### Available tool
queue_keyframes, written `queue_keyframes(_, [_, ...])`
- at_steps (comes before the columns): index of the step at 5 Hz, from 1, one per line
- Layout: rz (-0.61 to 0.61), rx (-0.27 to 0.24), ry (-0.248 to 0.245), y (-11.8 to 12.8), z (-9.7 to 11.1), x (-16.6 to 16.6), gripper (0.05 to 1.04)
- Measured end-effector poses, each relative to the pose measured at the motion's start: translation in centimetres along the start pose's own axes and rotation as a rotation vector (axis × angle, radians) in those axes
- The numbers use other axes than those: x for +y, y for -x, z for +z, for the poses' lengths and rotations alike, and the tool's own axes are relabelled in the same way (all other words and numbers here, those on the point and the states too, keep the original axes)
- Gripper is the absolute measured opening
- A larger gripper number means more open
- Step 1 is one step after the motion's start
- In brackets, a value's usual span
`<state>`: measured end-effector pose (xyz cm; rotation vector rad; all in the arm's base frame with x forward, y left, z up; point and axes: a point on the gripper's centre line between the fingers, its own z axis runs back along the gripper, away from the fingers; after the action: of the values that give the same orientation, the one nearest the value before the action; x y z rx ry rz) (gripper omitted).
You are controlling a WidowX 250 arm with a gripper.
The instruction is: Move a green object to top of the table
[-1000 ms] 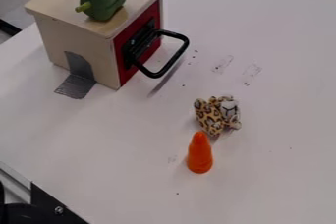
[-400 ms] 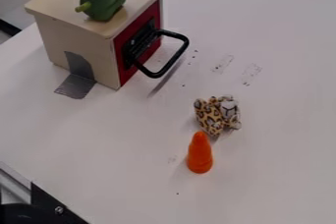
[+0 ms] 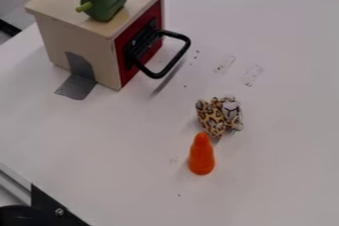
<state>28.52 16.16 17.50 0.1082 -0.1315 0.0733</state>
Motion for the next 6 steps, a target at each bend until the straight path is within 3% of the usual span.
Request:
queue_keyframes(2, [-0.013,0.071,0.037,1.5,-2.6,-0.6,1.001])
queue_keyframes(3, [-0.022,0.150,0.049,3.1,-4.6,-1.1,0.999])
queue_keyframes(6, [-0.016,0.149,0.017,3.0,-5.5,-0.7,0.998])
